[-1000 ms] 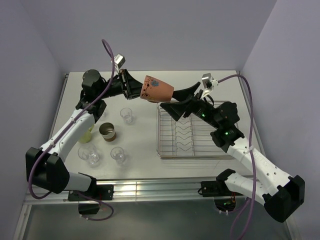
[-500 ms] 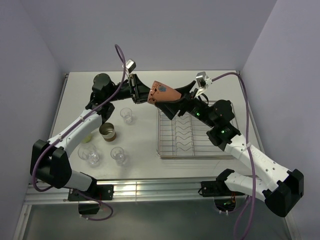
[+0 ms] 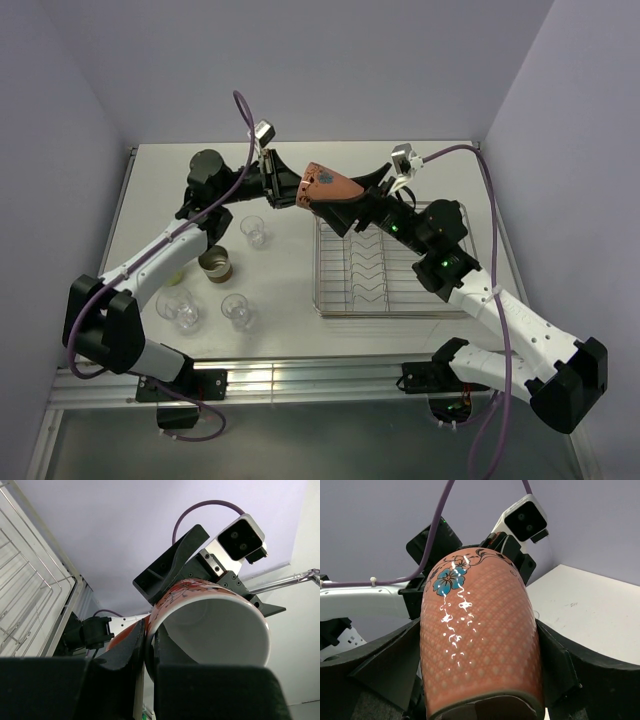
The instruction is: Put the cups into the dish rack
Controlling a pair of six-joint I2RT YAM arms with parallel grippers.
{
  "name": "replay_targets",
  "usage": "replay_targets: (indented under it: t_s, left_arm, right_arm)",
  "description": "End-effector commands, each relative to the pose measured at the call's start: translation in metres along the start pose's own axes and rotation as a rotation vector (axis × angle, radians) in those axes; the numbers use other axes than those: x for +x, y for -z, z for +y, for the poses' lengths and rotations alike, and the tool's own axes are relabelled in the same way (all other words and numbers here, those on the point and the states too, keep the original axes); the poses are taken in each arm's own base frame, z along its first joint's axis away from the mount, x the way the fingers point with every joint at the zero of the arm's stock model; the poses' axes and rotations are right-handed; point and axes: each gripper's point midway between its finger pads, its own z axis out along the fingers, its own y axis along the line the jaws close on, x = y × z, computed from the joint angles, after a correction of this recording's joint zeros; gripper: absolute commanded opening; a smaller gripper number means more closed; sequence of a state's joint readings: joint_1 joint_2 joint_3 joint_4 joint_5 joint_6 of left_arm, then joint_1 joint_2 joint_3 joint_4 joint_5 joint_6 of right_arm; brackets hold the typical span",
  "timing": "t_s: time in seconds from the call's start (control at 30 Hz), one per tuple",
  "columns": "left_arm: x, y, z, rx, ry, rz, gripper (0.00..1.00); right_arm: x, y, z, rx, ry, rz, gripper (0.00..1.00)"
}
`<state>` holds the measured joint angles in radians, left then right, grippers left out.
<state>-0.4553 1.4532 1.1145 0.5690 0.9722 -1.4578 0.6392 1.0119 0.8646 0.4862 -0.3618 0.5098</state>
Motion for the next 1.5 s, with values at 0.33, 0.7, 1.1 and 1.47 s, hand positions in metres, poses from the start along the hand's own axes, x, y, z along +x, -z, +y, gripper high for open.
replay_targets:
  t_s: [0.33,0.7,1.1,1.47]
  left_arm:
    - [0.001,-0.003,0.006,-0.03,-0.125,-0.045,0.46]
    - [-0.008,0.001,0.04,-0.151,-0.127,-0.106,0.49]
    - [-0.06,0.063,0.075,-0.527,-0.225,-0.296,0.5]
    - [-0.059,0.099,0.063,-0.652,-0.343,-0.327,0.52]
  right_arm:
    - [-0.03,0.015,-0.004,0.124,-0.008,-0.106,0.0]
    - [-0.031,0.033,-0.022,0.261,-0.003,-0.092,0.0]
    - [-0.033,0.07,-0.077,0.61,0.065,0.01,0.0]
    - [-0.021,0.141,-0.185,1.05,0.042,0.234,0.0]
